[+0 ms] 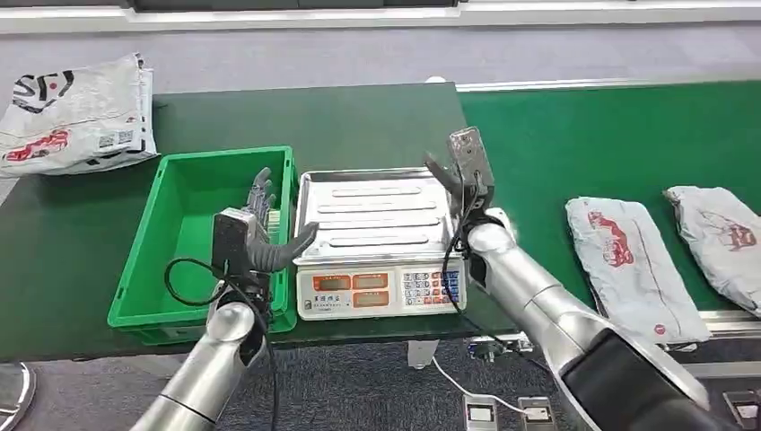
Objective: Moved the parcel from conveyor to table for the left to box.
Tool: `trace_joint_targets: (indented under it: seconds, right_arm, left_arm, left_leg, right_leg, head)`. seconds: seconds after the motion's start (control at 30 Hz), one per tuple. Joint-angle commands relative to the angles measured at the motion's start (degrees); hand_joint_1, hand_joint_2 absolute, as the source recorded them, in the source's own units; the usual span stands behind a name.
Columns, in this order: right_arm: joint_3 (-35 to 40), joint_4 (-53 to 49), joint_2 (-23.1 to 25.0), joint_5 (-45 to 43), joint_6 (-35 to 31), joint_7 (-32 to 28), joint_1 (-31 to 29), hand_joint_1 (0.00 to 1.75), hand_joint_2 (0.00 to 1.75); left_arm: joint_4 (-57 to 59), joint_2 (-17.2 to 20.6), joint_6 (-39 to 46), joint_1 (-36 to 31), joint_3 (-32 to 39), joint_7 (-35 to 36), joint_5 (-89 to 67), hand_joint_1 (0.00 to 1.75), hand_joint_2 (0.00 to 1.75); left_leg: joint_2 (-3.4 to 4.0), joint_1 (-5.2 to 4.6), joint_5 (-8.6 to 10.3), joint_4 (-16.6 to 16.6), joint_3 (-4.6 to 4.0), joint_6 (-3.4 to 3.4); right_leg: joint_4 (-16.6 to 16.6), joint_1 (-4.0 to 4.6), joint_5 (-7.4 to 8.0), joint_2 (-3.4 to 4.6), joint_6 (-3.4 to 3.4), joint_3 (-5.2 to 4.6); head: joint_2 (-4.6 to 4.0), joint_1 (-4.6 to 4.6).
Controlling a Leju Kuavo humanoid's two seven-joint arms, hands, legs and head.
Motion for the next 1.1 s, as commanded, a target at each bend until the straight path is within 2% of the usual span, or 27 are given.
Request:
trace_joint_targets:
  seconds: [0.03,0.2,0.3,0.33,0.37,0.4,0.47,0.5,0.53,0.7,0.77,0.87,1.1]
  right_arm:
    - [8.6,4.2,-2.1,-1.0,-1.2,-0.9,-3.1,0.00,1.75]
    - [8.6,4.2,-2.0,-1.1,-1.2,-1.0,-3.2,0.00,1.75]
    - [8.5,3.2,-1.9,-0.4,-3.3,-4.1,-0.7,0.00,1.75]
    - [8.3,3.0,-1.4,-0.1,-3.9,-4.8,0.1,0.00,1.75]
    - [7.9,2.7,-0.8,0.3,-4.4,-5.3,1.1,0.00,1.75]
    - [7.5,2.1,-0.1,1.5,-5.9,-5.8,2.3,0.00,1.75]
    - [1.0,2.8,1.5,10.6,-6.3,-4.9,4.1,0.00,1.75]
    - [-10.7,2.5,2.9,25.2,-6.3,-3.2,6.5,0.00,1.75]
    - [-15.9,0.8,3.1,33.2,-6.3,-0.9,8.3,0.00,1.75]
    - [-42.3,-9.6,5.6,68.9,-6.3,5.9,18.7,0.00,1.75]
    - [-48.4,-12.6,6.7,77.9,-6.3,7.7,20.9,0.00,1.75]
    - [-54.6,-15.7,7.1,89.0,-6.3,11.7,23.7,0.00,1.75]
    - [-64.3,-16.0,7.4,98.6,-6.3,14.4,26.9,0.00,1.75]
  left_arm:
    - [3.5,0.0,-0.1,-2.7,-3.4,1.0,0.1,0.00,1.75]
    - [3.5,0.1,-0.3,-2.8,-3.4,1.0,0.1,0.00,1.75]
    - [3.6,0.0,-0.9,-3.7,-3.9,1.4,-1.1,0.00,1.75]
    - [4.1,-0.1,-0.7,-4.2,-4.0,1.9,-1.5,0.00,0.00]
    - [4.7,-0.3,-0.6,-4.7,-4.3,2.1,-2.2,0.00,1.75]
    - [5.1,-0.8,-0.6,-5.0,-3.6,2.3,-2.1,0.00,1.75]
    - [5.4,-1.5,-1.3,-5.1,-2.0,2.2,-2.5,0.00,1.75]
    - [5.3,-1.6,-1.7,-5.0,-1.7,1.8,-4.1,0.00,1.75]
    - [5.0,-1.8,-1.7,-4.9,-1.4,1.7,-4.9,0.00,1.75]
    - [5.3,-3.7,-2.7,-4.5,0.8,1.8,-6.3,0.00,1.75]
    - [6.2,-4.4,-2.8,-4.8,1.1,1.7,-6.0,0.00,1.75]
    - [7.5,-5.1,-2.6,-5.2,1.3,1.4,-5.8,0.00,1.75]
    - [8.4,-5.1,-3.0,-4.6,1.6,0.1,-4.4,0.00,1.75]
  left_leg:
    - [-0.15,0.04,-0.02,-0.1,0.22,0.00]
    - [-0.13,0.04,-0.04,-0.1,0.21,0.01]
    - [-0.11,0.03,-0.03,-0.1,0.18,0.00]
    - [-0.16,0.05,-0.01,-0.1,0.21,0.00]
    - [-0.15,0.06,-0.02,-0.1,0.17,0.00]
    - [-0.17,0.05,0.00,-0.1,0.24,0.00]
    - [-0.12,0.08,-0.02,-0.1,0.23,-0.01]
    - [-0.08,0.06,-0.02,-0.1,0.17,-0.01]
    - [-0.09,0.03,-0.03,-0.1,0.14,-0.01]
    - [-0.25,0.08,-0.01,-0.1,0.09,-0.01]
    - [-0.40,0.05,-0.02,-0.1,0.11,-0.01]
    - [-0.61,0.04,-0.01,0.0,0.04,0.02]
    - [-0.58,-0.02,-0.03,-0.1,0.04,0.04]
  right_leg:
    - [-0.1,0.06,-0.06,-0.17,-0.04,0.29]
    - [-0.1,0.05,-0.07,-0.14,-0.03,0.27]
    - [-0.1,0.05,-0.06,-0.11,-0.03,0.22]
    - [-0.1,0.06,-0.05,-0.16,-0.03,0.27]
    - [-0.1,0.07,-0.05,-0.15,-0.03,0.23]
    - [-0.2,0.06,-0.05,-0.18,-0.04,0.30]
    - [-0.2,0.10,-0.04,-0.13,-0.04,0.29]
    - [-0.1,0.07,-0.04,-0.09,-0.03,0.22]
    - [-0.1,0.04,-0.05,-0.09,-0.03,0.19]
    - [-0.1,0.09,-0.07,-0.24,-0.04,0.19]
    - [-0.1,0.07,-0.14,-0.42,-0.03,0.25]
    - [-0.1,0.05,-0.19,-0.66,-0.01,0.30]
    - [-0.1,-0.01,-0.20,-0.65,0.02,0.28]
  head:
    - [0.00,0.00]
    - [-0.02,0.00]
    - [-0.02,0.00]
    - [0.00,0.00]
    - [0.00,0.00]
    - [0.00,0.00]
    - [0.00,0.00]
    - [0.00,0.00]
    - [0.00,0.00]
    - [0.00,0.00]
    - [-0.02,0.00]
    - [0.00,0.00]
    - [-0.02,0.00]
